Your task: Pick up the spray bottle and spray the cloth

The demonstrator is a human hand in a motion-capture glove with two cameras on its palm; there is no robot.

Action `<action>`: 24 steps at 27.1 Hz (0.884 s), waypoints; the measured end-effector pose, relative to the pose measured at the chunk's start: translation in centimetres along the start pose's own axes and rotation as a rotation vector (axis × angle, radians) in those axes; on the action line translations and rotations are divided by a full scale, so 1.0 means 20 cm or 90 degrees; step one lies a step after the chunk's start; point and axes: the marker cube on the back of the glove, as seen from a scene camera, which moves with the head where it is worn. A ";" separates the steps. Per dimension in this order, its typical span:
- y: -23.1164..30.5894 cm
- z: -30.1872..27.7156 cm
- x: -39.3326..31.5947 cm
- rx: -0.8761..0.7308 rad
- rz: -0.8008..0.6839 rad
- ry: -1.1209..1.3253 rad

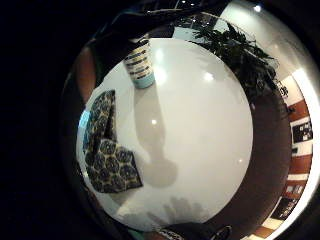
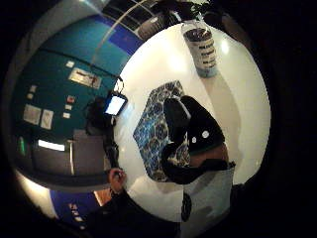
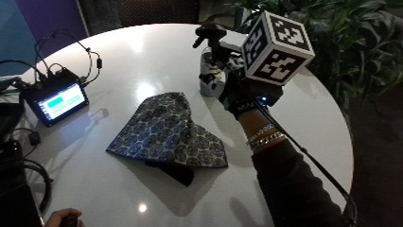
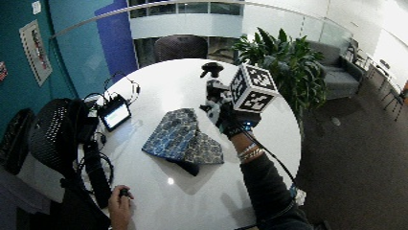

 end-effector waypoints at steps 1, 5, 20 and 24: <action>-0.03 0.02 0.02 0.006 0.019 -0.012; -0.14 0.09 0.10 0.017 0.093 -0.087; -0.37 0.15 0.15 0.096 0.153 -0.158; -0.41 0.15 0.15 0.135 0.138 -0.172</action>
